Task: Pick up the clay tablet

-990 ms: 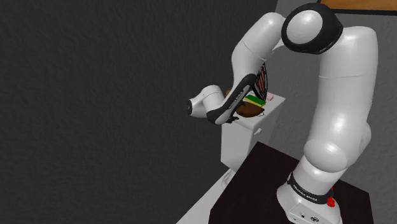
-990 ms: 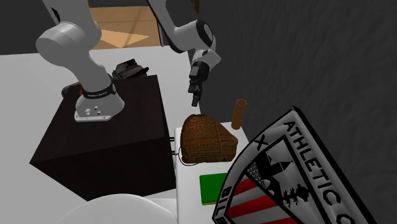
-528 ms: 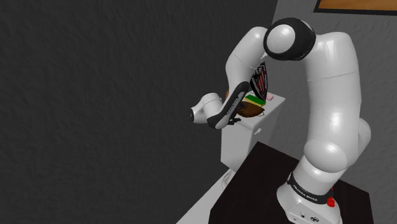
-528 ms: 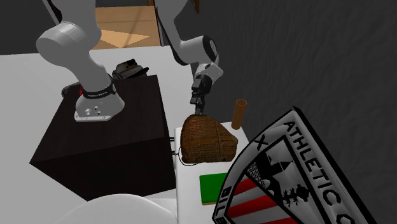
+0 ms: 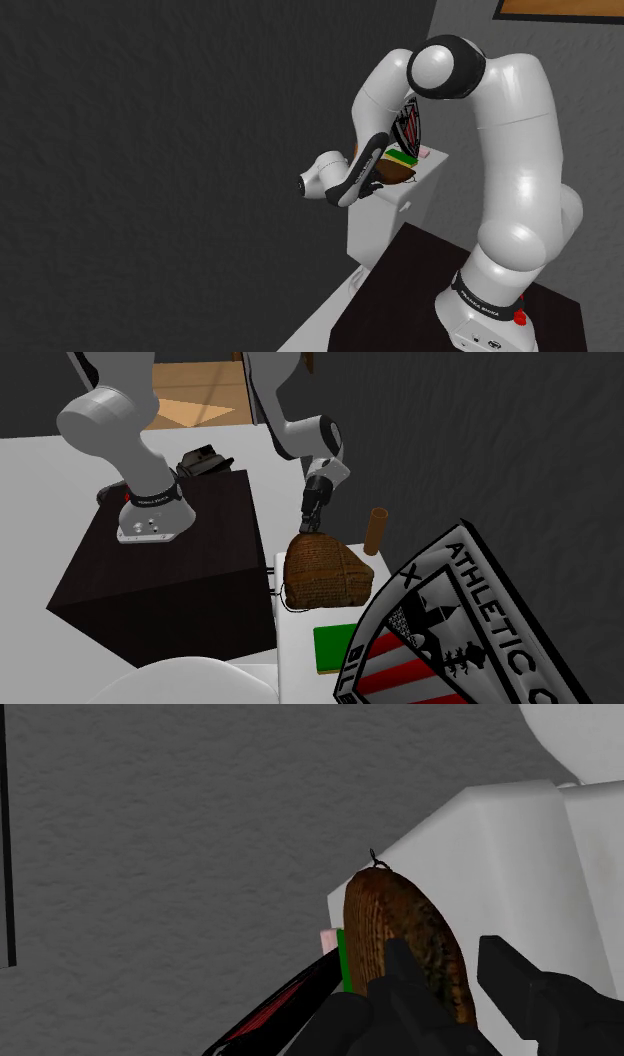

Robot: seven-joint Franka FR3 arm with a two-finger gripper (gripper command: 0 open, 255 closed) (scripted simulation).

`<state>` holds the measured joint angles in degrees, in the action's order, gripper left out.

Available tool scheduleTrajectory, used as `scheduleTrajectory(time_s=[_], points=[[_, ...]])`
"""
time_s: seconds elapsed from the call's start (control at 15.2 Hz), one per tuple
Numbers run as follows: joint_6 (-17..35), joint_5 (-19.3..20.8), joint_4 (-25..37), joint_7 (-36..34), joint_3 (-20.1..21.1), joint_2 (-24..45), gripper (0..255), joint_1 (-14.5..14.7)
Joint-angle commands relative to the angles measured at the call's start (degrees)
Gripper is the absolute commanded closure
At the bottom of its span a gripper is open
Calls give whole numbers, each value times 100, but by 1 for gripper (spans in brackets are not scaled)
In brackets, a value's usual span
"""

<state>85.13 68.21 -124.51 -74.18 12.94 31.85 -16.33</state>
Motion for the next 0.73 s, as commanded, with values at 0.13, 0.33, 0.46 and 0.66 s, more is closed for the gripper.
scheduleTrajectory(time_s=[0.13, 0.33, 0.46, 0.66], points=[[1, 2, 1, -1, -1, 2, 255, -1], [-4, -3, 7, 3, 2, 0, 255, 2], [-31, -27, -56, 91, 21, -156, 255, -8], [-72, -61, -139, 229, 50, -387, 255, -22]])
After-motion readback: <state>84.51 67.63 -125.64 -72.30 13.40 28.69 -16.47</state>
